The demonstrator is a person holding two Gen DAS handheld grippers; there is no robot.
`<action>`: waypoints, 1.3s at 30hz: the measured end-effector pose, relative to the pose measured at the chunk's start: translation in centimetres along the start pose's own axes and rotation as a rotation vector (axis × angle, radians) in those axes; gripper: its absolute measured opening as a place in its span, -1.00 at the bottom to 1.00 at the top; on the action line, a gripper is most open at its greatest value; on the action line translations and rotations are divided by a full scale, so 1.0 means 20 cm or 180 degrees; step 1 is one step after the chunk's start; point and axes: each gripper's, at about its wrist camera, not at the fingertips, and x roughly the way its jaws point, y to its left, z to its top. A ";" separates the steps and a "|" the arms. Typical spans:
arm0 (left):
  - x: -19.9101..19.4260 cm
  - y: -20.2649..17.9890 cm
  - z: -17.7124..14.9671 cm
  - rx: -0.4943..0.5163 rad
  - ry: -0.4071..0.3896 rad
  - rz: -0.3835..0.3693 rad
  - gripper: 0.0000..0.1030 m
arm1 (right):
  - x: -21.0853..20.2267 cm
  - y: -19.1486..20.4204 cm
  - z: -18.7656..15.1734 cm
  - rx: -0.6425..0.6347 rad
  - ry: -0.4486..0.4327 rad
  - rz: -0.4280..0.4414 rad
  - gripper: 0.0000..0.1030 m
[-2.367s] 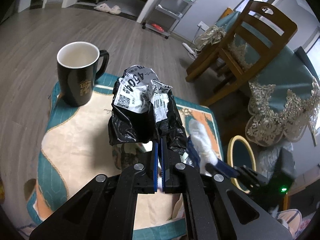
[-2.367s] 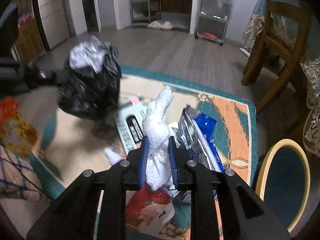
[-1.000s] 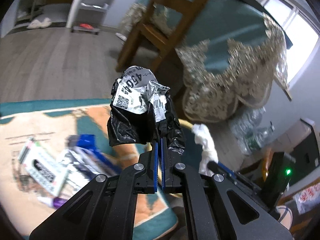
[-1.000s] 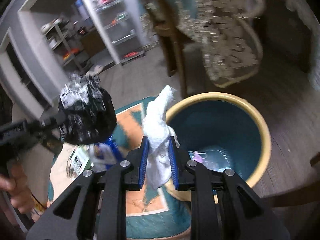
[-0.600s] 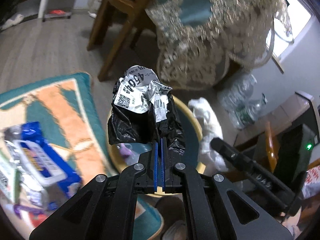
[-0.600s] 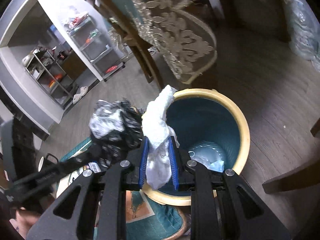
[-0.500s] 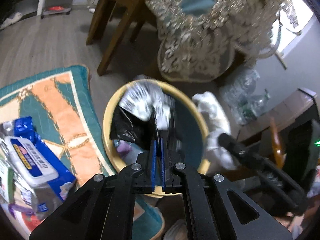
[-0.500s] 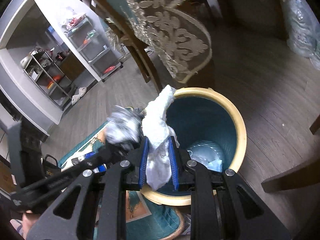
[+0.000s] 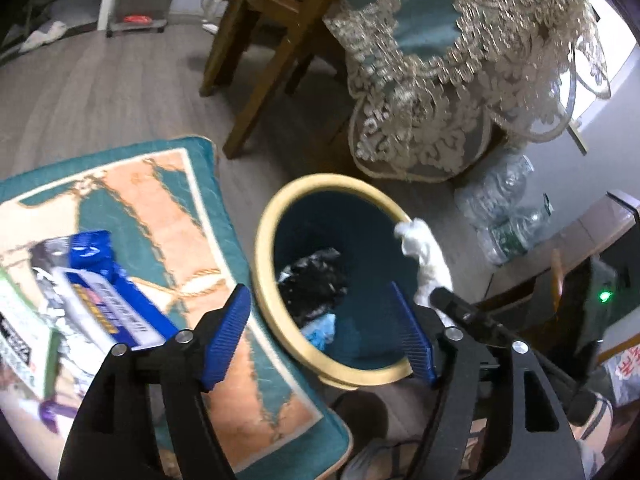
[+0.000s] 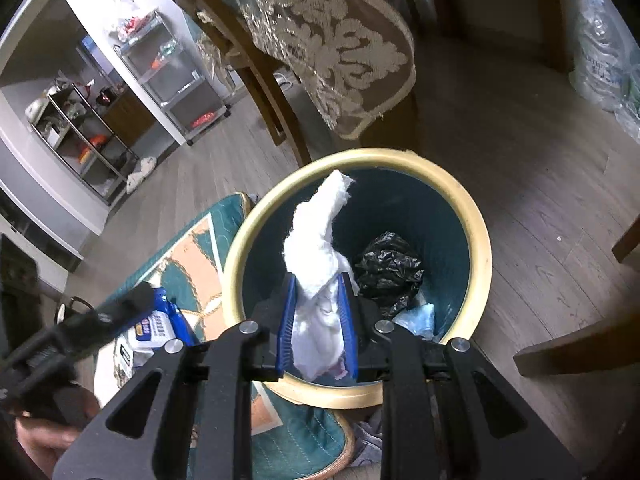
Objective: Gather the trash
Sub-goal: 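Carry black bag and tissue over the bin and open both tools to drop them, then grasp the red floral paper wrapper from the pile with the left tool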
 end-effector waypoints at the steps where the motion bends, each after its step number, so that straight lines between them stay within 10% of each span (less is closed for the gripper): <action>1: -0.01 0.01 0.01 -0.0013 -0.0018 0.0010 0.43 | 0.01 0.00 -0.01 -0.0004 0.0025 -0.0016 -0.57; 12: -0.31 0.20 0.03 -0.0147 -0.0302 0.0229 0.49 | 0.03 0.09 -0.02 -0.0094 0.0061 0.0055 0.09; 39: -0.73 0.65 -0.19 -0.0546 -0.0361 0.0748 0.54 | 0.04 0.49 -0.10 -0.0600 0.0140 0.0437 0.30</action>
